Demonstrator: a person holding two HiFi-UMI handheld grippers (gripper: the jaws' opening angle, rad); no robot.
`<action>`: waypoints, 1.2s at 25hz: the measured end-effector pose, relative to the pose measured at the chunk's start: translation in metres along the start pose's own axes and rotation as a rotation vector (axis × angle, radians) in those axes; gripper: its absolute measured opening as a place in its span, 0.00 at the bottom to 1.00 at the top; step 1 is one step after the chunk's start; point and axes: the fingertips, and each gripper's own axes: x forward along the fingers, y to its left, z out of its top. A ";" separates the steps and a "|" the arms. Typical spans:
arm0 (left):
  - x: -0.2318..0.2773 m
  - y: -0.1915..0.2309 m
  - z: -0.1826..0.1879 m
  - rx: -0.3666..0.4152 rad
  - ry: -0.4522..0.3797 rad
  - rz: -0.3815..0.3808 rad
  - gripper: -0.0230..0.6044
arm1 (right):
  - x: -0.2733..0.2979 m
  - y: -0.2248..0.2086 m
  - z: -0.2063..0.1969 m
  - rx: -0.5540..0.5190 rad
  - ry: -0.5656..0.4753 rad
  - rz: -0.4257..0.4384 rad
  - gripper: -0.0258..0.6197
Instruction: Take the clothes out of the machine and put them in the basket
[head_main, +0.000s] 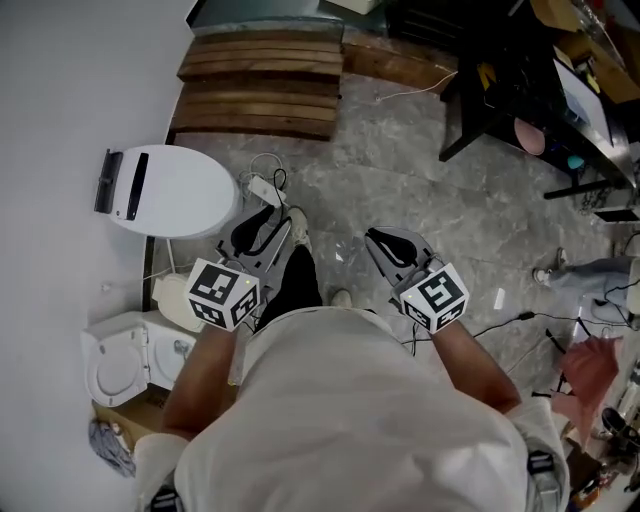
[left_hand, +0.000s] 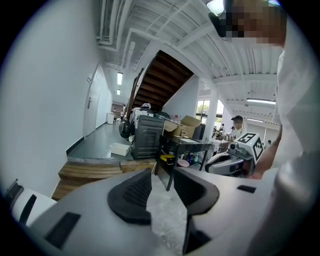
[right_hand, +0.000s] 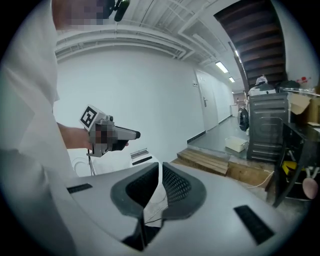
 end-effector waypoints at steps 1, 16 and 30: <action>0.009 0.016 0.002 -0.007 -0.005 0.003 0.25 | 0.015 -0.010 0.004 -0.004 0.009 0.001 0.05; 0.127 0.251 0.113 0.036 -0.032 -0.037 0.27 | 0.238 -0.148 0.139 -0.066 0.051 -0.029 0.05; 0.186 0.369 0.144 -0.051 -0.046 0.081 0.27 | 0.357 -0.231 0.177 -0.059 0.099 0.082 0.05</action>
